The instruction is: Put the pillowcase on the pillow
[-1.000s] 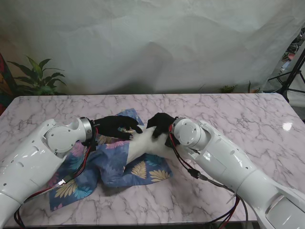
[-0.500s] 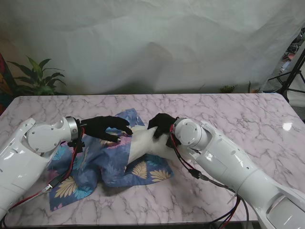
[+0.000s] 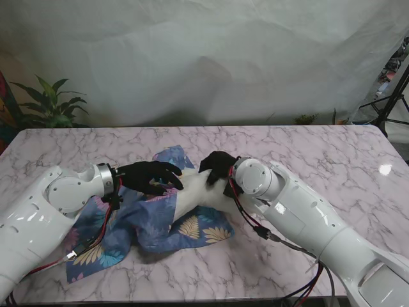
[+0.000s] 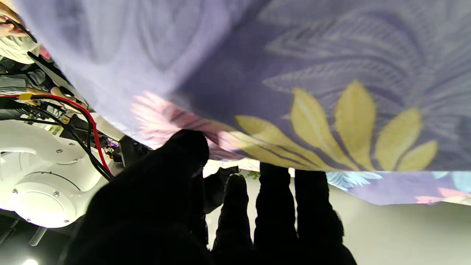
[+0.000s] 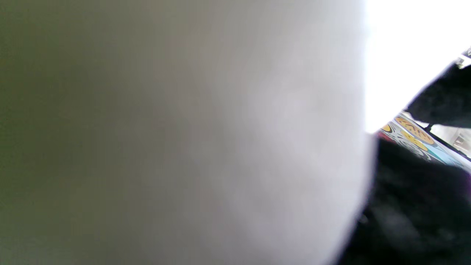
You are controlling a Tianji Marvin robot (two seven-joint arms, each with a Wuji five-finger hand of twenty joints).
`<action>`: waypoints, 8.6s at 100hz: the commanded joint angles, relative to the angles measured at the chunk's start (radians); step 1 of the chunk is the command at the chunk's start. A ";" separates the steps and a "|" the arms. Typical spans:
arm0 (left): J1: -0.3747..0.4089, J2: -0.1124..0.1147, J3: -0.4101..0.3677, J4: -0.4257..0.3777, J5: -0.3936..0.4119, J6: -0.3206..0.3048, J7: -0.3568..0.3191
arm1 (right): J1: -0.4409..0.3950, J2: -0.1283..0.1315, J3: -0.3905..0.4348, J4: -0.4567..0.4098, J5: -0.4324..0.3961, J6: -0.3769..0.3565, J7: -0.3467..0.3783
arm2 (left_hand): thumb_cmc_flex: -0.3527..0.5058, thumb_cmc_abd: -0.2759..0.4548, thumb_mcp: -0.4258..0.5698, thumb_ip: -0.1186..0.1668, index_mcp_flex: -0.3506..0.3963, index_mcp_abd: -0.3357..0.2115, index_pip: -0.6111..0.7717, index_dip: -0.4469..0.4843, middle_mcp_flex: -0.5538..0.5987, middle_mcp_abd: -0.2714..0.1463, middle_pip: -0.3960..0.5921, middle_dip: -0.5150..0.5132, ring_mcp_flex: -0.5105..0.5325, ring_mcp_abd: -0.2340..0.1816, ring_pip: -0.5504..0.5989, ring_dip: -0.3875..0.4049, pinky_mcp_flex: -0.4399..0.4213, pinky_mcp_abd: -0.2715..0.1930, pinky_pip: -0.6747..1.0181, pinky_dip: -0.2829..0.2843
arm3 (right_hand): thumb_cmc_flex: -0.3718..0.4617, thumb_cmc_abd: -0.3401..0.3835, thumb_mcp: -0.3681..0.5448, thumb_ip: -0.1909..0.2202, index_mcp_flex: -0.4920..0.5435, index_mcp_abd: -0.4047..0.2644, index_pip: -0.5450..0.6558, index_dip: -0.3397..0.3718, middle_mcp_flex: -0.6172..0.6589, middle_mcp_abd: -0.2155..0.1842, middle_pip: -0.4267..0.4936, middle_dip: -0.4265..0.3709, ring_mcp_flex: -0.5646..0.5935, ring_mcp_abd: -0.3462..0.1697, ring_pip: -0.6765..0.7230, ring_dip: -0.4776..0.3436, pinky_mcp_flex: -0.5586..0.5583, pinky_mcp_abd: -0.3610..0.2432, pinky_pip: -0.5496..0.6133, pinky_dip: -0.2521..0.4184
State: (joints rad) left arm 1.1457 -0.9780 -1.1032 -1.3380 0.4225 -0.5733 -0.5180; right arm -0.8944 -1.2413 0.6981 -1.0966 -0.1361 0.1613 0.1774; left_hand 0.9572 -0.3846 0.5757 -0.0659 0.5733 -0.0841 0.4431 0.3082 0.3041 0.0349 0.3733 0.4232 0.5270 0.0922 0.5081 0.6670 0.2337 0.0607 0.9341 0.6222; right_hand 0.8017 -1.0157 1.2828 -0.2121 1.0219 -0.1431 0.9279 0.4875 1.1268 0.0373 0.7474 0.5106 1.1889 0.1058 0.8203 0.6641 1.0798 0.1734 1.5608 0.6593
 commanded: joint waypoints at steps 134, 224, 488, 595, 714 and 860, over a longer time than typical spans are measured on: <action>-0.022 -0.074 0.056 -0.078 -0.035 0.215 0.150 | 0.050 -0.082 0.004 0.005 0.064 0.426 -0.112 | 0.038 0.131 -0.409 0.000 0.069 0.096 0.679 0.144 0.611 0.059 0.325 0.152 0.457 -0.007 0.254 0.064 0.330 0.118 0.282 -0.025 | 0.101 0.135 0.216 0.091 0.051 -0.021 0.073 0.027 0.021 0.009 0.085 0.015 0.122 -0.064 0.243 0.038 0.068 -0.358 0.081 0.018; -0.061 -0.081 0.141 -0.077 0.131 0.265 0.217 | -0.019 -0.067 0.066 -0.132 0.025 0.540 -0.169 | 0.065 0.171 -0.507 0.036 0.092 0.091 0.708 0.177 0.635 0.060 0.365 0.175 0.469 -0.014 0.331 0.089 0.343 0.117 0.340 -0.015 | 0.102 0.135 0.220 0.091 0.050 -0.011 0.072 0.029 0.017 0.019 0.095 0.007 0.121 -0.061 0.257 0.026 0.069 -0.362 0.091 0.014; -0.061 -0.079 0.091 -0.065 0.148 0.295 0.212 | -0.046 -0.067 0.054 -0.175 0.094 0.490 -0.145 | 0.316 0.300 -0.589 0.017 -0.205 0.208 0.760 0.245 0.455 0.059 0.180 0.251 0.366 0.033 0.154 -0.014 0.386 0.037 0.425 -0.086 | 0.105 0.141 0.223 0.088 0.045 -0.003 0.076 0.039 0.009 0.025 0.103 0.011 0.120 -0.051 0.257 0.025 0.069 -0.346 0.097 0.004; -0.146 -0.157 0.218 -0.120 0.048 0.663 0.354 | -0.154 -0.173 0.200 -0.303 0.040 0.628 -0.526 | 0.259 0.258 -0.550 0.056 -0.164 0.314 0.738 0.287 0.471 0.123 0.257 0.161 0.412 0.039 0.199 -0.017 0.438 0.049 0.450 -0.132 | 0.108 0.139 0.225 0.078 0.041 0.008 0.074 0.040 0.002 0.035 0.113 0.004 0.120 -0.050 0.261 0.011 0.072 -0.363 0.106 0.005; -0.214 -0.021 0.194 -0.066 0.341 0.052 0.060 | -0.107 -0.144 0.131 -0.183 0.089 0.567 -0.385 | 0.005 0.147 -0.279 0.026 -0.322 -0.065 -0.184 -0.088 -0.204 0.026 -0.389 -0.277 -0.251 0.007 -0.128 -0.079 0.002 0.044 0.033 0.022 | 0.108 0.141 0.227 0.082 0.043 0.001 0.083 0.040 0.003 0.031 0.121 0.005 0.120 -0.047 0.268 0.016 0.073 -0.358 0.111 0.006; -0.227 0.003 0.160 -0.048 0.581 -0.019 0.051 | -0.093 -0.133 0.115 -0.169 0.129 0.544 -0.328 | -0.112 0.375 -0.592 0.022 -0.291 0.017 -0.044 0.050 -0.211 0.075 -0.397 -0.324 -0.385 -0.007 -0.152 -0.153 -0.112 -0.035 -0.246 -0.130 | 0.112 0.168 0.219 0.061 0.029 0.007 0.082 0.044 -0.016 0.033 0.124 0.010 0.120 -0.039 0.243 0.014 0.069 -0.341 0.098 -0.003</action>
State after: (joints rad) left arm 0.9136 -0.9816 -0.9286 -1.3939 1.0146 -0.6022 -0.4648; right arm -0.9897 -1.3728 0.8142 -1.2643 -0.0115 0.7063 -0.1569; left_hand 0.8712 -0.0848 0.0523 -0.0694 0.2691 -0.1679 0.3987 0.3258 0.1270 0.1061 -0.0140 0.0808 0.1485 0.0547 0.3851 0.5276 0.1397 -0.0101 0.7059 0.4699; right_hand 0.8011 -1.0041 1.2954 -0.2152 0.9941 -0.0845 0.9115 0.4884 1.1001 0.0997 0.8043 0.5086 1.1890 0.1125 0.8916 0.6682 1.0858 0.1633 1.6230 0.6626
